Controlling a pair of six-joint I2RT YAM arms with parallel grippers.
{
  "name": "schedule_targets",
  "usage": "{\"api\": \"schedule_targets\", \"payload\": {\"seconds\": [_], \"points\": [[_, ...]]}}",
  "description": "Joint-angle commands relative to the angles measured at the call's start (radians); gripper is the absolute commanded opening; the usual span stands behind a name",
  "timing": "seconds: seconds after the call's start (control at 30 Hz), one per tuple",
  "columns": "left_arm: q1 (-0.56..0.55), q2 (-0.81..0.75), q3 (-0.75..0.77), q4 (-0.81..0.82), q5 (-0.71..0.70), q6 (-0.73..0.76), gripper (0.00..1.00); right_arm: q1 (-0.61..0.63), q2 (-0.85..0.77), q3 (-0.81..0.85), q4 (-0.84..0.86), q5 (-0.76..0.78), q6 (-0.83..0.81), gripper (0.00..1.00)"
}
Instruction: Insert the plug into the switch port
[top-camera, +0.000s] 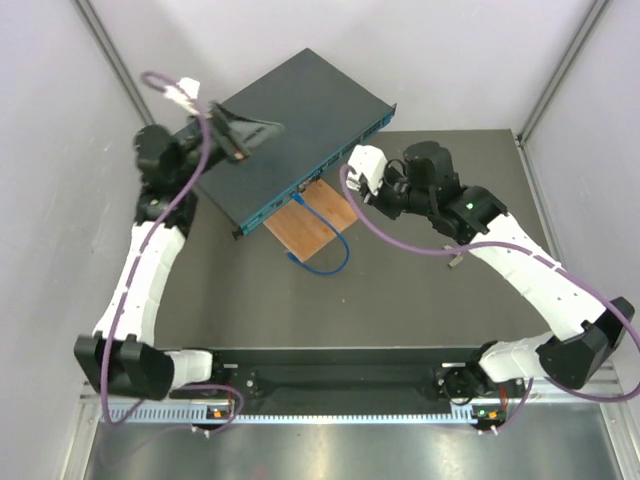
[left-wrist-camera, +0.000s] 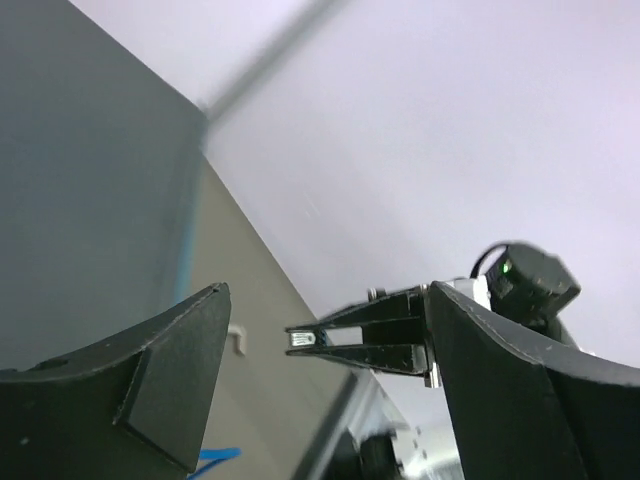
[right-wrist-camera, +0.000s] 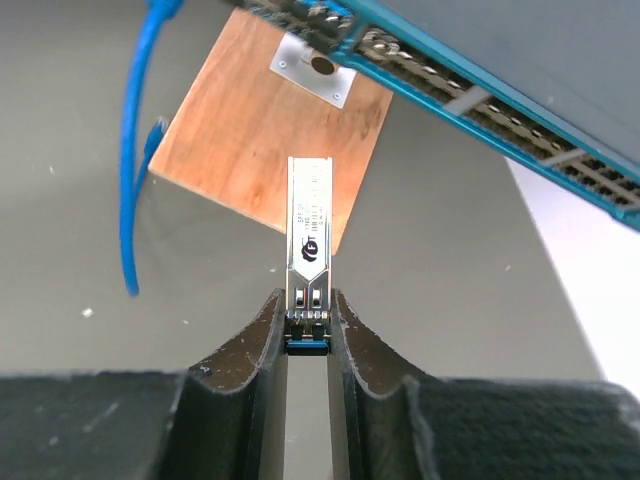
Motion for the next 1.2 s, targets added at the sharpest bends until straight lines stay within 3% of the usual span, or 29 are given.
{"api": "schedule_targets", "payload": {"seconds": [0.0,0.1,0.13,0.3,0.5,0.67,0.93,1.17], "points": [[0.182,-0.154,-0.032,0.065,-0.046,-0.057,0.87,-0.019,0.016,0.099,0.012,0.024,0.152,0.0],[0.327,-0.222,-0.118,0.059,-0.074,-0.139,0.89,-0.027,0.037,0.122,-0.002,0.01,0.201,0.0],[0.42,-0.259,-0.141,0.048,-0.067,-0.162,0.9,-0.028,0.044,0.129,-0.011,0.006,0.219,0.0],[0.675,-0.348,-0.276,-0.047,0.008,-0.246,0.91,-0.027,0.071,0.136,-0.024,0.013,0.242,0.0],[0.803,-0.331,-0.433,0.025,0.104,-0.288,0.92,-0.027,0.102,0.138,-0.011,0.021,0.268,0.0],[0.803,-0.256,-0.554,0.25,0.155,-0.351,0.98,-0.027,0.122,0.136,0.018,0.03,0.301,0.0],[0.754,-0.146,-0.637,0.579,0.173,-0.436,0.98,-0.03,0.172,0.161,0.053,0.024,0.336,0.0],[0.634,-0.103,-0.649,0.599,0.097,-0.404,0.96,-0.027,0.214,0.196,0.052,0.047,0.353,0.0]]}}
